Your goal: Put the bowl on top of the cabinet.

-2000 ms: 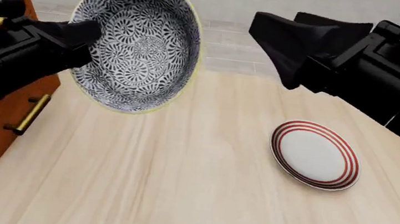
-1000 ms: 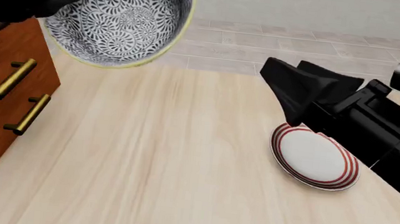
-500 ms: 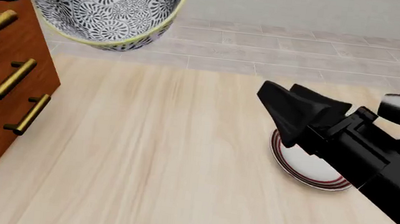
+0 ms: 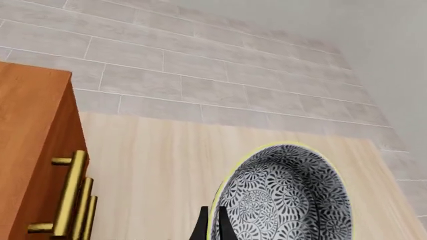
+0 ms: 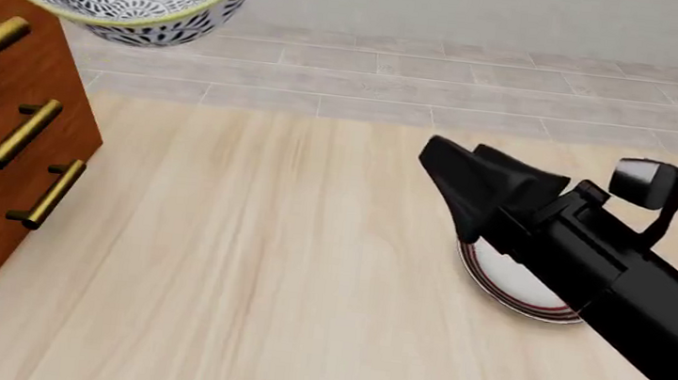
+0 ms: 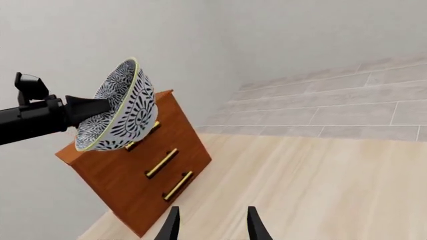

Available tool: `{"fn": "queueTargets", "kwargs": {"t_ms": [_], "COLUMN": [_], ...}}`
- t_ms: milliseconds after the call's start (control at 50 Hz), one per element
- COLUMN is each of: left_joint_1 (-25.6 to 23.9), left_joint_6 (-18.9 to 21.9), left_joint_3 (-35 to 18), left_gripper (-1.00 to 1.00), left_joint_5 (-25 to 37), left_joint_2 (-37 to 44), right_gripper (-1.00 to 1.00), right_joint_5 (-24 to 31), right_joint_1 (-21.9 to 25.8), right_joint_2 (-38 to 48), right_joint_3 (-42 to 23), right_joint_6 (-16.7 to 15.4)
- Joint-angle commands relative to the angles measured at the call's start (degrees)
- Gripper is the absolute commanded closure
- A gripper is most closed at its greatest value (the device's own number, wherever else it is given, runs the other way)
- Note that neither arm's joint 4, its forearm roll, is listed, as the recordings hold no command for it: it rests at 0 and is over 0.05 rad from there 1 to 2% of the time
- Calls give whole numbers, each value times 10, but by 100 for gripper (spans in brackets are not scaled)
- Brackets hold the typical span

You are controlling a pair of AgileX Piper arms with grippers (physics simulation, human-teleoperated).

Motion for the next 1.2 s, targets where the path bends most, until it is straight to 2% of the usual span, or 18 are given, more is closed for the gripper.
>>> {"fn": "queueTargets", "kwargs": {"t_ms": [20, 100, 140, 260, 440, 880, 980, 1080, 1200], "left_joint_1": [60, 93, 85, 118, 167, 245, 271, 296, 313], "left_joint_6": [-2, 12, 8, 18, 28, 46, 53, 62, 46], "left_joint_3": [-21, -23, -24, -39, -47, -70, -88, -98, -96], "left_gripper": [100, 100, 100, 100, 100, 100, 100, 100, 100], "left_joint_5": [25, 35, 34, 51, 63, 71, 72, 72, 67], "left_joint_2": [-12, -15, -14, -15, -19, -3, 6, 14, 16], "right_gripper": [-100, -100, -100, -100, -100, -100, -100, -100, -100], "right_joint_5": [-2, 6, 7, 19, 18, -5, 12, 5, 1], "right_joint_1": [1, 0, 0, 0, 1, -1, 0, -1, -1], "right_joint_2": [-15, -36, -42, -69, -64, -25, -53, -41, -36], "right_joint_3": [15, 26, 30, 45, 44, 33, 46, 41, 40], "right_joint_6": [8, 10, 11, 12, 12, 12, 12, 12, 12]}}
